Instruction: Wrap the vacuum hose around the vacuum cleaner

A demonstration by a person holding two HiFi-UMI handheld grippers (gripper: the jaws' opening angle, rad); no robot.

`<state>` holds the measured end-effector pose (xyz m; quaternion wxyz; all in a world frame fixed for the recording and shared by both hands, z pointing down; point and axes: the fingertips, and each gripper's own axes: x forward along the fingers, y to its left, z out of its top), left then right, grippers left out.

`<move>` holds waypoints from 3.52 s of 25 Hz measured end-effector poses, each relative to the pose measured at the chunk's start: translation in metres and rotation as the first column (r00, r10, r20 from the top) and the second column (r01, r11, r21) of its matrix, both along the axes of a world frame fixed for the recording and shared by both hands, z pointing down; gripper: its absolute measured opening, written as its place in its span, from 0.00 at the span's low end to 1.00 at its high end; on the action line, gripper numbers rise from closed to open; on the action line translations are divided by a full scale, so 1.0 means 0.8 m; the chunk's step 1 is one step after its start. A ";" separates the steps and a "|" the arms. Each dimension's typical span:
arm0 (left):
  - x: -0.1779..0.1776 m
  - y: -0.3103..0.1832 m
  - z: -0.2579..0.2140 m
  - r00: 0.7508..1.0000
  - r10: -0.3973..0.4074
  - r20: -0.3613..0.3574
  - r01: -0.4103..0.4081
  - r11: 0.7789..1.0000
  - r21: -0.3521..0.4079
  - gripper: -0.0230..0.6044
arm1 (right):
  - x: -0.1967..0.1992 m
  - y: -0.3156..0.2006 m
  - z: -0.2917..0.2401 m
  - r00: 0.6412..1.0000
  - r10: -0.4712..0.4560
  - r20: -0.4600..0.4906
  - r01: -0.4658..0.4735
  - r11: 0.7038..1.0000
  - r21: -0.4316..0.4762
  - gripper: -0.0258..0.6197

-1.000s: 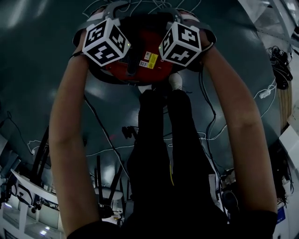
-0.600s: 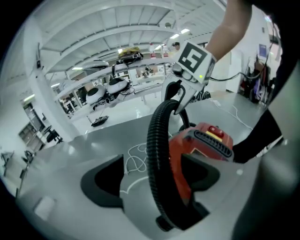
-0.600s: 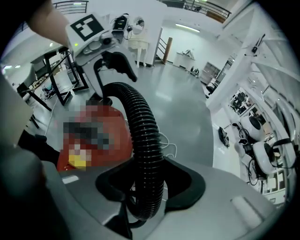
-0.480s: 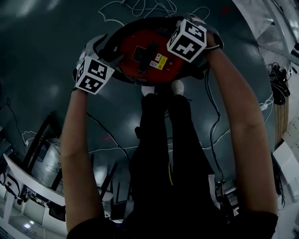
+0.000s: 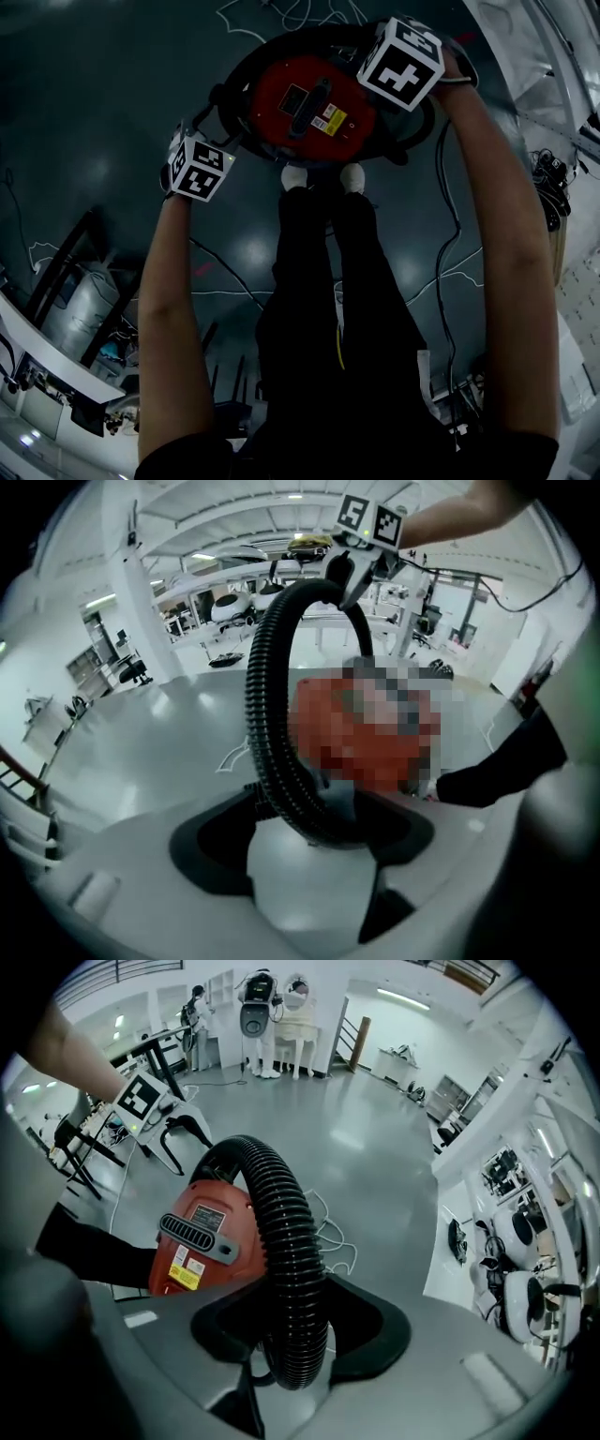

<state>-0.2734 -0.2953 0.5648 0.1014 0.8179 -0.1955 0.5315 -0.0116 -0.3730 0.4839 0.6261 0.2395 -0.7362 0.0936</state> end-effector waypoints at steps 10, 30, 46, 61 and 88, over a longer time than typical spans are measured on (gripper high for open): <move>0.007 0.016 0.038 0.993 -0.119 0.005 0.119 0.988 -0.100 0.58 | 0.057 0.039 -0.029 0.993 0.114 -0.039 -0.118 0.984 -0.131 0.31; 0.024 -0.030 -0.029 0.986 0.138 0.095 -0.123 0.981 -0.148 0.33 | 0.084 0.166 0.010 0.953 0.292 -0.078 -0.296 0.855 -0.426 0.31; 0.071 -0.103 -0.011 0.934 0.285 0.216 -0.238 0.946 -0.221 0.34 | 0.089 0.214 0.061 0.874 0.462 -0.150 -0.441 0.625 -0.644 0.31; 0.085 -0.124 0.035 0.989 0.088 0.119 -0.064 0.978 -0.197 0.37 | 0.113 0.134 0.147 0.738 0.674 0.028 -0.636 0.710 -0.303 0.32; 0.071 -0.091 0.044 0.957 0.201 -0.208 -0.229 0.966 -0.120 0.45 | 0.073 0.114 0.229 0.921 0.382 -0.072 -0.381 0.852 -0.360 0.33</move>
